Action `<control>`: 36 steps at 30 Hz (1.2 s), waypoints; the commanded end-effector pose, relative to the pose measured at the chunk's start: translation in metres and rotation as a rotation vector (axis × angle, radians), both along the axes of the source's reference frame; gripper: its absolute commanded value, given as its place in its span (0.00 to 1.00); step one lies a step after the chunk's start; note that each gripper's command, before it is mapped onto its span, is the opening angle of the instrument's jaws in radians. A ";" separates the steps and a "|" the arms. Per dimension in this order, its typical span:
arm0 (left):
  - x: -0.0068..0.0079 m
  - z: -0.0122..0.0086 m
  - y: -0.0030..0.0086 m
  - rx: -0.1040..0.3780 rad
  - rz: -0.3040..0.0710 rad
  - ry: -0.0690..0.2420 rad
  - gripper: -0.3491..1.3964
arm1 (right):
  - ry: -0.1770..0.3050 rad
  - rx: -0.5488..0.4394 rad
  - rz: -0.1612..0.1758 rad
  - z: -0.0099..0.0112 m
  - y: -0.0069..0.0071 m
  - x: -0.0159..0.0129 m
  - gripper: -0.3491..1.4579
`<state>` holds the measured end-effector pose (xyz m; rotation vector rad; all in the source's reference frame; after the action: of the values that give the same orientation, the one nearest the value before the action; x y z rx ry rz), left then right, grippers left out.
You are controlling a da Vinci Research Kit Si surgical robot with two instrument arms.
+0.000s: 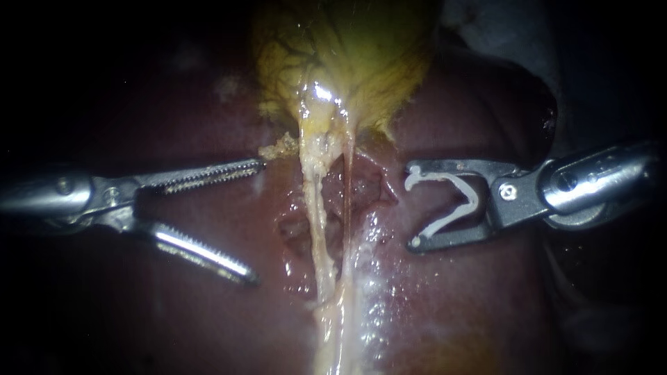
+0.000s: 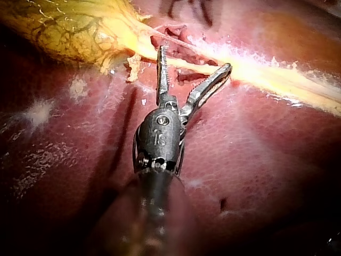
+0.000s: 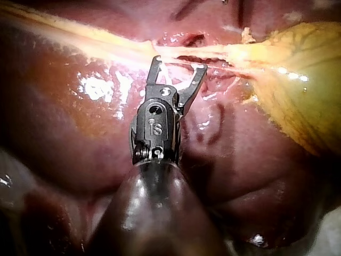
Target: Grabbing gallbladder
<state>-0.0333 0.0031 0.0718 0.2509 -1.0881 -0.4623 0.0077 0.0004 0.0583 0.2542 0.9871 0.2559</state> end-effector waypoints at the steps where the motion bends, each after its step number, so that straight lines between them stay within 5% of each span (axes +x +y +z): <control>1: 0.0000 0.0000 0.0000 0.000 0.000 0.000 0.92 | 0.000 0.000 0.000 0.0000 0.0000 0.0000 0.53; 9: 0.0000 0.0000 0.0004 0.002 0.000 0.000 0.92 | 0.000 0.000 0.000 0.0000 0.0000 0.0000 0.53; 15: -0.0002 0.0012 0.0025 -0.001 -0.031 0.019 0.91 | 0.000 0.000 0.000 0.0000 0.0000 0.0001 0.53; 24: -0.0009 0.0061 0.0061 -0.003 -0.065 0.040 0.88 | 0.000 0.000 0.001 0.0000 -0.0001 0.0002 0.53; 30: -0.0008 0.0098 0.0071 0.005 -0.079 0.044 0.82 | -0.001 -0.001 0.001 0.0000 -0.0001 0.0003 0.53; 36: -0.0003 0.0129 0.0072 0.079 -0.103 0.024 0.71 | -0.001 -0.001 0.001 0.0001 -0.0001 0.0003 0.53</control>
<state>-0.0336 0.0103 0.0850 0.2673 -1.0629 -0.6052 0.0080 0.0003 0.0583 0.2528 0.9867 0.2567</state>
